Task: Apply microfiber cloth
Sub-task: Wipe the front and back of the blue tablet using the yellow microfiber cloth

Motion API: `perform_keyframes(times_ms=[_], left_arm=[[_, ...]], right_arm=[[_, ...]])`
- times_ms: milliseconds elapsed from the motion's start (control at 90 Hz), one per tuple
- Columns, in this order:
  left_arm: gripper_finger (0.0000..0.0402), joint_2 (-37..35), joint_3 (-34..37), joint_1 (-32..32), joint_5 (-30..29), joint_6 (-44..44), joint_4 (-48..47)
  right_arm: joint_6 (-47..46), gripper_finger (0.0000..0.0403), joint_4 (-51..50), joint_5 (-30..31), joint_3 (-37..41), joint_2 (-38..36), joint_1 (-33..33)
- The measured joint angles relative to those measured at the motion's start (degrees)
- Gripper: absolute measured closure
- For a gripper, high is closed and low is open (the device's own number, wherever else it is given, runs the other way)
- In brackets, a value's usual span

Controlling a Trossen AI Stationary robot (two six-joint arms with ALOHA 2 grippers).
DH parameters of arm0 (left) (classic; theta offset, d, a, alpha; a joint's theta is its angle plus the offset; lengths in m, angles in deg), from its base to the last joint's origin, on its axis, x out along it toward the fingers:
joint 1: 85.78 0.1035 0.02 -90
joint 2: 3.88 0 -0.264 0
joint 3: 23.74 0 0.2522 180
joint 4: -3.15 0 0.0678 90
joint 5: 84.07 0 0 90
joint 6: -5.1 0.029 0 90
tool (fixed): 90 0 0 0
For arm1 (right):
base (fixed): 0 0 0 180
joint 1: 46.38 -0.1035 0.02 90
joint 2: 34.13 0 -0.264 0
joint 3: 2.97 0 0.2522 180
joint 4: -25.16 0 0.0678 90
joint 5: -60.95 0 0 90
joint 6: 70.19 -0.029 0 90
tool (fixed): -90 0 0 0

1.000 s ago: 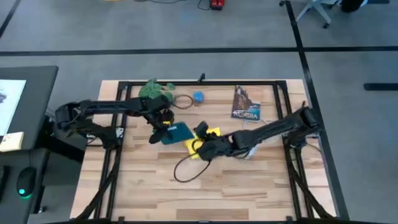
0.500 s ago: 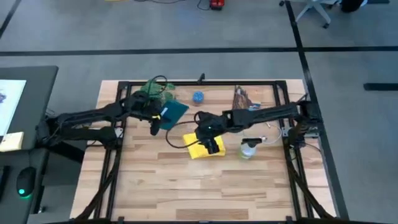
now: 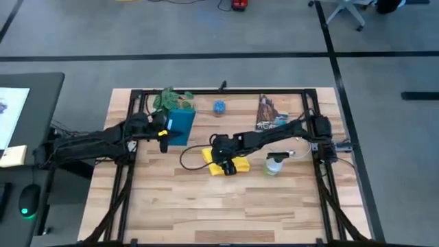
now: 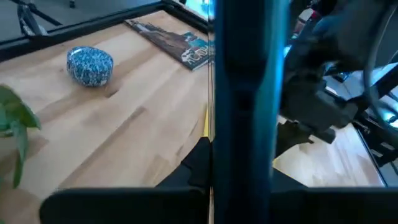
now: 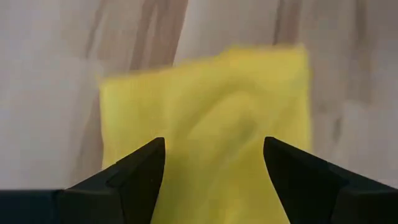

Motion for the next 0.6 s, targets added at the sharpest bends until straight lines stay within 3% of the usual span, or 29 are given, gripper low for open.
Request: perform_keyframes(times_ms=[233,344,489,600], left_arm=[[0.0391,-0.81,1.28,-2.5,-3.34,-0.45,0.05],[0.0391,-0.82,1.29,-3.33,-3.94,-0.56,0.2],[0.0391,-0.8,1.29,-4.03,-4.24,-1.35,0.22],[0.0391,-0.8,1.29,-4.59,-5.29,-2.33,0.21]], right_arm=[[-3.38,0.0162,0.71,-0.94,-0.26,2.74,0.44],[-4.03,0.023,1.79,-0.91,0.25,2.8,0.39],[-5.65,0.0369,4.27,0.0,1.86,2.19,-0.05],[-9.37,0.0389,7.89,1.28,2.29,0.46,-0.21]])
